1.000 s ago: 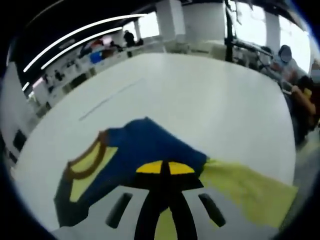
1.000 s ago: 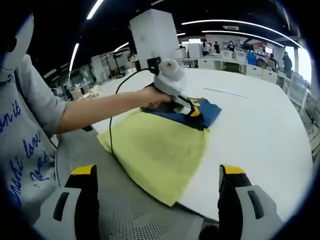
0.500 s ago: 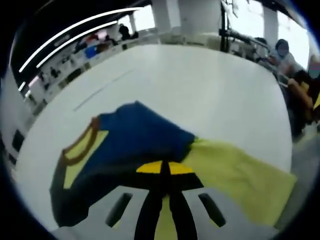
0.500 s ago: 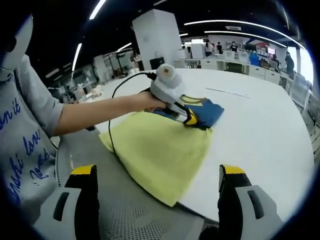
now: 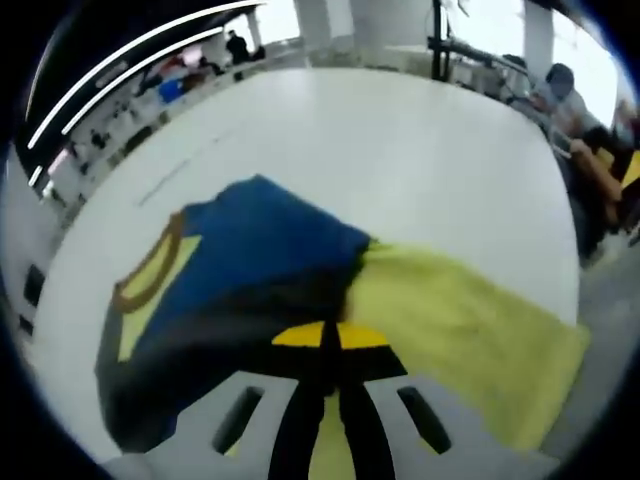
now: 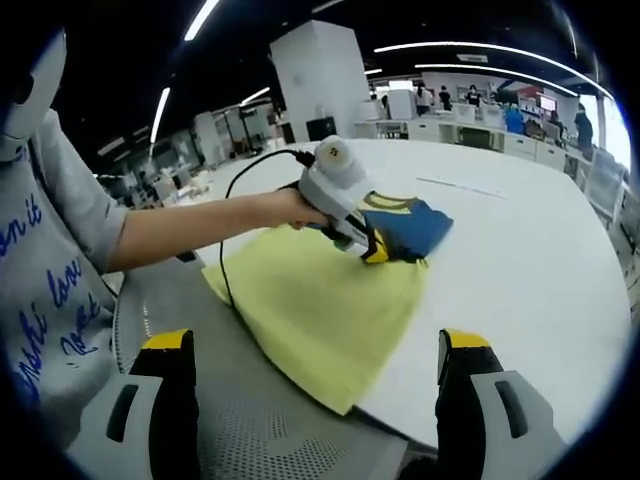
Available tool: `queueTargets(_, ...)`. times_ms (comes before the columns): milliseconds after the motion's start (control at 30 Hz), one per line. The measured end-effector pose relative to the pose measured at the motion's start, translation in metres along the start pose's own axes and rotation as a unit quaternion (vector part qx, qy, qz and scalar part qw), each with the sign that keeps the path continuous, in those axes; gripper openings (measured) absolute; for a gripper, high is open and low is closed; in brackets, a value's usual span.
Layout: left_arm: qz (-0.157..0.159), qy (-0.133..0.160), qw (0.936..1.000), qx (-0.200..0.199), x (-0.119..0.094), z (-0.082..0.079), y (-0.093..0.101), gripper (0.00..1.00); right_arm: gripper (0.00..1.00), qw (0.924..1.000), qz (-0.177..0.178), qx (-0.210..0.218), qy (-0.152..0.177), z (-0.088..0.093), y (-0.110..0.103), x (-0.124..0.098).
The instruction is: Fold the garment on the visible template until the final outline fits inside the template.
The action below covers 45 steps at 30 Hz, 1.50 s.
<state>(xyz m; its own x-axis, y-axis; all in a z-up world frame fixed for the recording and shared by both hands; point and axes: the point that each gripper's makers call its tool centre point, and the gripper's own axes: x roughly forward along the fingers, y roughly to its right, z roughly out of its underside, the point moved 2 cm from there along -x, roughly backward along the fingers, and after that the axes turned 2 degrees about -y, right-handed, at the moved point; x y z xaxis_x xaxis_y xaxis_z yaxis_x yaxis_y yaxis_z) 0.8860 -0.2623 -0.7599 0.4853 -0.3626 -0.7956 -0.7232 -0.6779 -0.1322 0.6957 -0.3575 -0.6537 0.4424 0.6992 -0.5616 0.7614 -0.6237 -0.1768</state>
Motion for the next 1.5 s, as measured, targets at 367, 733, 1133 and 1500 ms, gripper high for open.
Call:
queueTargets(367,0.021,0.004,0.9997,-0.006,-0.002,-0.001,0.004,0.08,1.0,0.9999,-0.011,-0.008,0.003,-0.004,0.003,0.004)
queueTargets(733,-0.002,0.033,0.9993,-0.017,-0.023,-0.022,-0.009,0.15,1.0,0.9998,-0.017,-0.01,0.005,-0.003,0.002,0.004)
queueTargets(1133,0.008,-0.003,0.9964,0.085,-0.003,-0.041,-0.023,0.12,1.0,0.9999,-0.006,-0.002,0.009,0.0,0.007,-0.001)
queueTargets(1500,0.079,-0.053,0.9853,0.142,0.016,-0.039,-0.014,0.09,1.0,0.9998,0.008,0.012,0.014,0.002,0.015,-0.004)
